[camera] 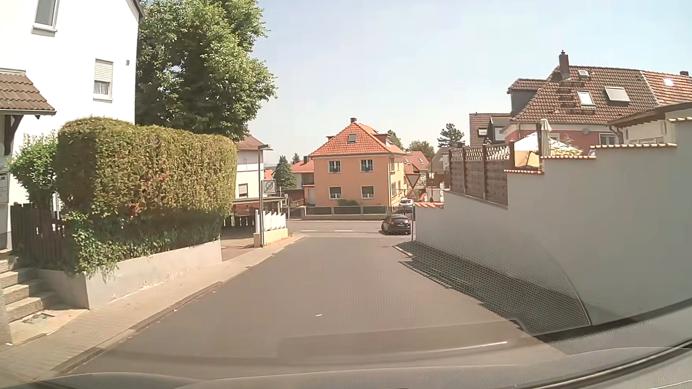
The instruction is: Follow the waypoints while adhering to traffic rules and regulations
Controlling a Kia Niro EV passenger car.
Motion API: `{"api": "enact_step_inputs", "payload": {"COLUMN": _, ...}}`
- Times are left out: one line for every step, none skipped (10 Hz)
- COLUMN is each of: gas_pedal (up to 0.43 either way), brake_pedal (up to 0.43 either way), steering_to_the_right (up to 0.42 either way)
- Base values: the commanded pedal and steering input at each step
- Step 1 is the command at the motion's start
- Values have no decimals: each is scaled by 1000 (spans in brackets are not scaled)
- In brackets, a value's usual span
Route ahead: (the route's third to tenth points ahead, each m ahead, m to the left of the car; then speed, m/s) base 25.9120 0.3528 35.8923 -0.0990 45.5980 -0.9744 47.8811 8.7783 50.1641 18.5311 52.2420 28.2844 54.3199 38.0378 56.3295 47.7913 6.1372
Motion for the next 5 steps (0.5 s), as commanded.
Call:
{"api": "enact_step_inputs", "payload": {"gas_pedal": 0, "brake_pedal": 0, "steering_to_the_right": -4}}
{"api": "enact_step_inputs", "payload": {"gas_pedal": 0, "brake_pedal": 0, "steering_to_the_right": -4}}
{"api": "enact_step_inputs", "payload": {"gas_pedal": 0, "brake_pedal": 0, "steering_to_the_right": -4}}
{"api": "enact_step_inputs", "payload": {"gas_pedal": 0, "brake_pedal": 0, "steering_to_the_right": -3}}
{"api": "enact_step_inputs", "payload": {"gas_pedal": 0, "brake_pedal": 0, "steering_to_the_right": -3}}
